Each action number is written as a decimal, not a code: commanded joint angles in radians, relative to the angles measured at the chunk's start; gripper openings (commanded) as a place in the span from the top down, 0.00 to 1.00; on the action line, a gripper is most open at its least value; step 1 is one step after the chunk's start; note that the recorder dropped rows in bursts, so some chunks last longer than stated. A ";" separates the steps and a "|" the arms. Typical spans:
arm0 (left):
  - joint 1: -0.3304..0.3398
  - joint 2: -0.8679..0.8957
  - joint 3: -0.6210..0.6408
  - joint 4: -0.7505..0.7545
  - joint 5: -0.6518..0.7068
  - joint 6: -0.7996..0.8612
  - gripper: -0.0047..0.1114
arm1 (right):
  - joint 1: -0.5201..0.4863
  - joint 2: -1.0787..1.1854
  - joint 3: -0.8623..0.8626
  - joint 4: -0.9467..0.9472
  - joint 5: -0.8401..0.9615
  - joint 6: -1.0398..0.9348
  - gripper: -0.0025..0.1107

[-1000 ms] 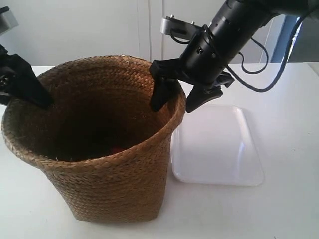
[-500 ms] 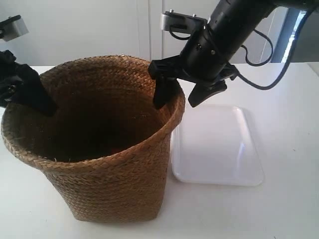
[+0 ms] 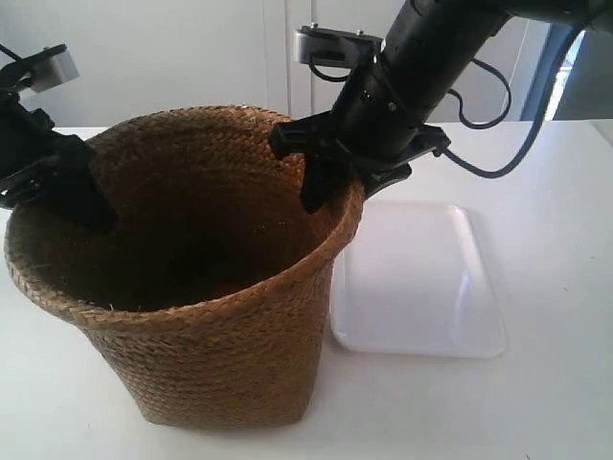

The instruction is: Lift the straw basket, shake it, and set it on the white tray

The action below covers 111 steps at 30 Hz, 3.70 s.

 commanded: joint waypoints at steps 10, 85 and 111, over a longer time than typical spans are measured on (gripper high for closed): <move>-0.005 -0.003 0.007 -0.050 -0.023 -0.005 0.72 | 0.002 -0.012 0.000 0.085 -0.060 0.011 0.63; -0.101 -0.486 0.307 -0.080 -0.553 0.059 0.96 | 0.170 -0.412 0.487 -0.395 -0.579 0.289 0.98; -0.106 -0.490 0.234 0.032 -0.432 -0.046 0.96 | 0.180 -0.480 0.468 -0.378 -0.552 0.250 0.98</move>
